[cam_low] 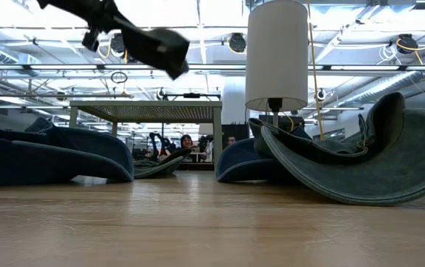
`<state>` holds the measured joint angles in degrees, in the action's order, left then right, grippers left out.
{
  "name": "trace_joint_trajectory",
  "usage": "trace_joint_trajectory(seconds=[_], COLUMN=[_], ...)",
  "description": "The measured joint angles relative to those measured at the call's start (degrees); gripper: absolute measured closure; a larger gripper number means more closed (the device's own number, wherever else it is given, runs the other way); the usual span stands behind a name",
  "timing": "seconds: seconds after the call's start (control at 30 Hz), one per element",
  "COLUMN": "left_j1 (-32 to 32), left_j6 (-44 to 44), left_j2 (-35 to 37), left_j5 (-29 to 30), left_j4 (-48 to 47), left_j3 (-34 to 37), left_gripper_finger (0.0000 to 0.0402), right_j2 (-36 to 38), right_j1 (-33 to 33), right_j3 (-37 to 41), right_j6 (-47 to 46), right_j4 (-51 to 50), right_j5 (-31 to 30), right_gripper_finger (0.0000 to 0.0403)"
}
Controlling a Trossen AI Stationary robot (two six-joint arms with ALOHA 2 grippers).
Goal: Pick & Place hat
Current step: Put the right gray cap on the shelf
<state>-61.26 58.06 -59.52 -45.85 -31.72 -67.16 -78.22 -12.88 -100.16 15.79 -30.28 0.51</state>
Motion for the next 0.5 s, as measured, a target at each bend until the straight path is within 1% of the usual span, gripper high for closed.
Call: trace_joint_trajectory(seconds=[0.17, 0.37, 0.5], left_j1=[-3.1, -4.6, -5.0], left_j6=[-6.0, -13.6, -17.3], left_j2=[-3.0, -5.6, -6.4], left_j5=[-0.4, 3.2, 6.6], left_j4=[-5.8, -12.6, -14.3], left_j3=[0.0, 0.0, 0.0], left_gripper_finger=[0.0394, 0.0395, 0.0395], right_j2=[0.0, 0.0, 0.0], right_j1=[0.0, 0.0, 0.0], right_j3=[0.0, 0.0, 0.0], right_j6=[1.9, 2.0, 2.0], right_j4=[0.0, -0.6, -1.9], right_j5=[0.0, 0.0, 0.0], right_gripper_finger=[0.0115, 0.0116, 0.0116])
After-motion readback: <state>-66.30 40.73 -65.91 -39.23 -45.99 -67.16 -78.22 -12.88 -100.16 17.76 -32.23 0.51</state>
